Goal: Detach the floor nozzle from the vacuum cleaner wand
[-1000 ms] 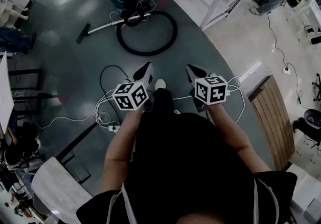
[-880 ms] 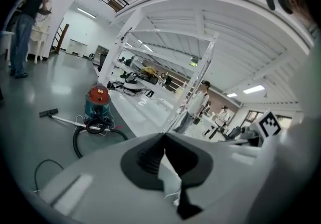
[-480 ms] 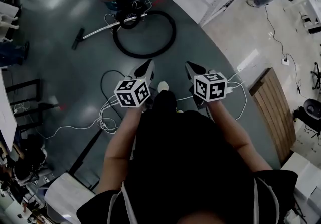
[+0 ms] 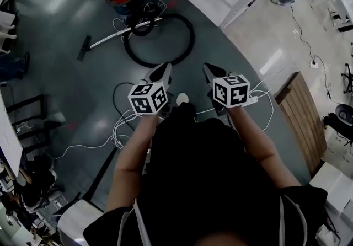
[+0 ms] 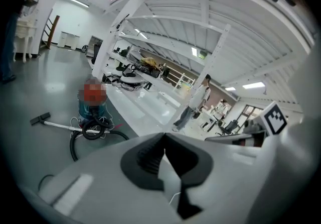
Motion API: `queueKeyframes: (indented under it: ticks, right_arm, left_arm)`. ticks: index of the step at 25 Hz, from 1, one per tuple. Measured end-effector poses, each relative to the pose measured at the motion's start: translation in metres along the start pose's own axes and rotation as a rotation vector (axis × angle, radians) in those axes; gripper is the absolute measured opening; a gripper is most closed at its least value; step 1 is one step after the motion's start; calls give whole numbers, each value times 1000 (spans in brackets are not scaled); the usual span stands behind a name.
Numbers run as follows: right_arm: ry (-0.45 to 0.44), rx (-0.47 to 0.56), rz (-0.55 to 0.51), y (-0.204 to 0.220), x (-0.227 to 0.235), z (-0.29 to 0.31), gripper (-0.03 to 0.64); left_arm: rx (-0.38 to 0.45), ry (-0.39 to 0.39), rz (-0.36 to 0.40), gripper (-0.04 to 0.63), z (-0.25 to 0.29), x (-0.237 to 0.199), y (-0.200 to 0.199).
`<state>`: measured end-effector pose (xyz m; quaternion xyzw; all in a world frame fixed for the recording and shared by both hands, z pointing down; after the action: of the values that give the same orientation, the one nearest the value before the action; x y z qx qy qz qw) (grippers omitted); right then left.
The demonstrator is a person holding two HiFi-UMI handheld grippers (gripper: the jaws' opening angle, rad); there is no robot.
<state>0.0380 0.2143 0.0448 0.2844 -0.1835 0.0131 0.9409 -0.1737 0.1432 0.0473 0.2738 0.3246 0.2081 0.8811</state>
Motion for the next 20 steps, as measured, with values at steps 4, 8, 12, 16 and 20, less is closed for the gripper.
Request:
queueKeyframes:
  ticks: [4,8,12,16,20]
  right_arm:
    - [-3,2,-19,-17,-4,9,-5]
    - [-9,6,-33,-38,-4,20,-5]
    - [-12,4,-47,-53,-5,27,-5]
    - [-9,2,-69,-61,-7,30,-5]
    - [-1,-3,-73,-68,1,32,-5]
  left_arm:
    - [-7,1,19,9,6,-7,-15]
    - [-18,1,44,9,15,-14,-32]
    - [-20,5,52,9,21,-19,-42]
    - [-15,7,60,9,22,-21,-48]
    - [-19,8,54,9,30,-20,-50]
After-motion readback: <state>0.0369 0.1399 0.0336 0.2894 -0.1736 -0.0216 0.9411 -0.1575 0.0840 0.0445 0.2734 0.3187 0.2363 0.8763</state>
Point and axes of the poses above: the fingertips, and each gripper's own axes: z forward along the fingers, x to its right, y out of its underside, the point moved 9 cm from there along -z, backward along the fingers, and after that the axes turned 12 degrees about -x, right-handed, at the moved point
